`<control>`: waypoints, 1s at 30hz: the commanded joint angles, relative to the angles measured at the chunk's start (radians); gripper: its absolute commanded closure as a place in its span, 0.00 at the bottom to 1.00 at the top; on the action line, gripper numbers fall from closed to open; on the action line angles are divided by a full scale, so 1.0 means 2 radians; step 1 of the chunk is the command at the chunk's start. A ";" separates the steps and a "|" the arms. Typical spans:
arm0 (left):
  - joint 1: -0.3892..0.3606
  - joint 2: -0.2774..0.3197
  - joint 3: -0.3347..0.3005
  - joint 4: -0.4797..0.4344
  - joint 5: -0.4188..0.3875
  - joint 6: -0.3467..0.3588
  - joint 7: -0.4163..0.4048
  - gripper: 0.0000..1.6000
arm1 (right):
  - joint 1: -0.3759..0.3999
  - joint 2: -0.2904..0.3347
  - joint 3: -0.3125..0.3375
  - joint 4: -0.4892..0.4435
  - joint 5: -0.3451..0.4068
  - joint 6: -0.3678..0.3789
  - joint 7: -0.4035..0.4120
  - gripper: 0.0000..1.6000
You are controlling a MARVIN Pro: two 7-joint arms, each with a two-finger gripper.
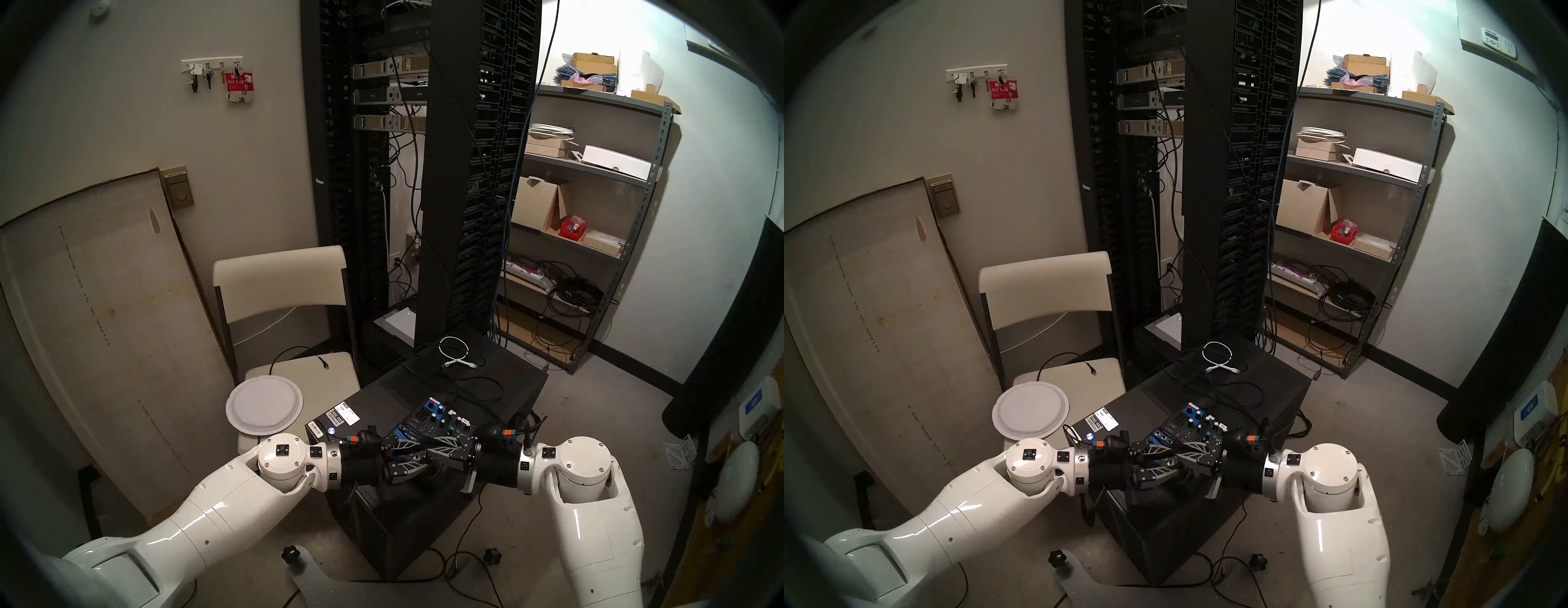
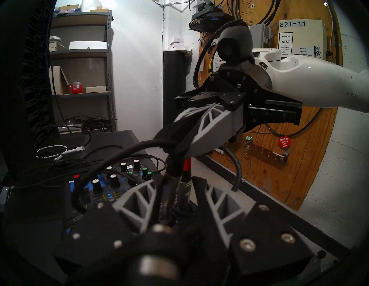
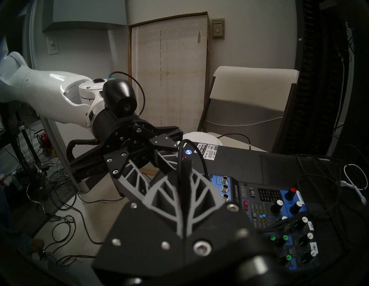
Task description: Insert aux cable
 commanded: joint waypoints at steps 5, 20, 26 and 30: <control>-0.001 -0.003 0.000 -0.017 -0.005 -0.003 -0.001 0.47 | -0.018 0.012 -0.002 0.021 -0.015 0.008 -0.004 1.00; -0.003 0.002 -0.009 -0.028 -0.010 -0.002 0.004 0.37 | -0.020 0.019 -0.008 0.021 -0.007 0.009 -0.007 1.00; 0.002 0.010 -0.014 -0.038 -0.012 -0.001 0.006 0.37 | -0.019 0.022 -0.012 0.022 -0.005 0.009 -0.008 1.00; 0.004 0.014 -0.017 -0.045 -0.013 0.001 0.010 0.38 | -0.019 0.023 -0.014 0.022 -0.004 0.009 -0.009 1.00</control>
